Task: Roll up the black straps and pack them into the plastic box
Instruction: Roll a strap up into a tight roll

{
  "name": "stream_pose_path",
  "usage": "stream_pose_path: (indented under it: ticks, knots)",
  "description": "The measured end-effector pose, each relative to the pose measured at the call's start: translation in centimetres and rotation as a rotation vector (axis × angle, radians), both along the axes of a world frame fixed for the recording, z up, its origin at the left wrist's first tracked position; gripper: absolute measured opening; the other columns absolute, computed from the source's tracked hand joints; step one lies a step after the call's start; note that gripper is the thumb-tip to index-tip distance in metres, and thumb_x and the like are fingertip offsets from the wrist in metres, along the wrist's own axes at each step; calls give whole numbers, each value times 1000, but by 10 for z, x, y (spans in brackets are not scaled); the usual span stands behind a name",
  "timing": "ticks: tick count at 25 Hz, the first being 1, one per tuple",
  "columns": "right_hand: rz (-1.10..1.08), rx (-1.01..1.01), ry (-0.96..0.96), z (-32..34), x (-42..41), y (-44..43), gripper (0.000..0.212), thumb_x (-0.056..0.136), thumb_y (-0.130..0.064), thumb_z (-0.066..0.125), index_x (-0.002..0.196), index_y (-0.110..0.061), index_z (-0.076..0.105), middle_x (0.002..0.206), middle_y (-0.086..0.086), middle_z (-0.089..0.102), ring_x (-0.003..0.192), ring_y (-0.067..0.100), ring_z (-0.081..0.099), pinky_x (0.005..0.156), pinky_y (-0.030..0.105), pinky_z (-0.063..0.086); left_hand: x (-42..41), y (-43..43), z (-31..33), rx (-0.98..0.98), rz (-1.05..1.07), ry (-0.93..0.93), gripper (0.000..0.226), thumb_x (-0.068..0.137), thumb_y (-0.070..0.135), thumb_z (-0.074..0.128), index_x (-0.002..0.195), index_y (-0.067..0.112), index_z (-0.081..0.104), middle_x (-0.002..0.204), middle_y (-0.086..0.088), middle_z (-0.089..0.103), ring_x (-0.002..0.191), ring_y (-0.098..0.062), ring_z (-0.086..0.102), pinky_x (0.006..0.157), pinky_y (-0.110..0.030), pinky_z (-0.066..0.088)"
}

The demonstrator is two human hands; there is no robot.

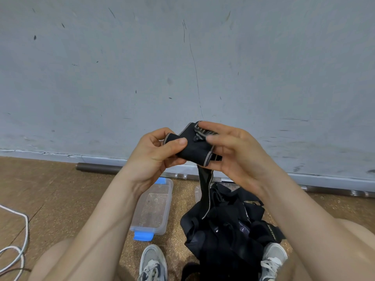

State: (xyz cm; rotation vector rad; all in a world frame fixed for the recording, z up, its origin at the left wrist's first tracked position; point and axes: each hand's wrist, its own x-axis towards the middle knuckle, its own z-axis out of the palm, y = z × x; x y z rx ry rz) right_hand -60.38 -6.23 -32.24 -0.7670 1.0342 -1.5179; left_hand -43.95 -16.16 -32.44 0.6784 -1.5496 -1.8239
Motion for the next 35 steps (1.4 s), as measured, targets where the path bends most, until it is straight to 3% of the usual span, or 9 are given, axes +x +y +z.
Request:
stream_pose_path:
  ticks: [3, 8, 13, 17, 24, 27, 29, 31, 35]
  knots:
    - [-78, 41, -35, -1, 4, -2, 28, 100, -26, 53, 114, -9, 70, 113, 12, 73, 103, 26, 71, 76, 47, 61, -4, 4, 2, -22, 20, -20, 16, 73, 13, 67, 71, 12, 51, 64, -1, 63, 57, -12, 62, 51, -20, 52]
    - [-212, 47, 192, -6, 13, -5, 25, 99, -4, 54, 105, -20, 73, 112, 7, 72, 84, 11, 73, 61, 28, 59, -5, 9, 2, -155, 14, -141, 21, 86, 4, 70, 80, 21, 59, 70, 0, 67, 53, -17, 61, 47, -20, 49]
    - [-299, 72, 387, -10, 18, -6, 29, 94, -3, 61, 101, -26, 76, 111, -1, 73, 92, 12, 72, 64, 22, 58, -7, 11, 4, -219, 19, -208, 12, 79, 23, 73, 82, 12, 72, 66, -7, 63, 44, -13, 50, 43, -19, 42]
    - [-253, 101, 355, -8, 17, -4, 28, 94, -2, 60, 95, -25, 76, 105, 2, 74, 83, 11, 73, 59, 24, 57, -7, 15, 7, -214, 58, -248, 23, 68, 34, 75, 76, 13, 73, 51, -6, 56, 38, -11, 46, 38, -19, 36]
    - [-130, 118, 241, -8, 10, -3, 23, 84, -9, 74, 107, -12, 75, 104, 9, 74, 82, 17, 74, 59, 27, 57, -17, 21, -6, -116, 172, -221, 11, 86, 23, 72, 82, 13, 68, 60, 0, 56, 44, -10, 48, 39, -18, 38]
    - [-147, 136, 112, -6, 5, -4, 21, 86, -2, 69, 105, -9, 74, 95, 9, 74, 74, 16, 73, 55, 25, 56, -8, 15, -5, -3, -48, -125, 27, 76, 29, 74, 100, 21, 64, 65, -3, 59, 52, -13, 54, 49, -20, 46]
    - [-150, 129, 4, -1, 1, -3, 18, 88, -1, 65, 102, -7, 74, 85, 8, 74, 66, 16, 71, 51, 22, 54, 2, 7, -4, 17, -196, -58, 44, 72, 11, 81, 111, 20, 61, 77, -3, 66, 67, -15, 63, 63, -24, 53]
    - [-127, 131, -24, 1, 2, 0, 16, 90, -4, 63, 102, -5, 74, 81, 10, 74, 62, 18, 70, 48, 20, 53, 3, 1, -6, -63, -189, -43, 38, 69, 4, 82, 100, 21, 68, 85, 2, 69, 77, -15, 68, 71, -23, 55]
    - [-118, 166, 103, 2, 9, 1, 27, 97, -26, 57, 103, -7, 75, 95, 13, 76, 77, 24, 74, 53, 21, 52, -2, 0, -12, -62, -141, 49, 43, 49, 36, 95, 85, 22, 75, 84, 1, 71, 82, -15, 68, 77, -24, 56]
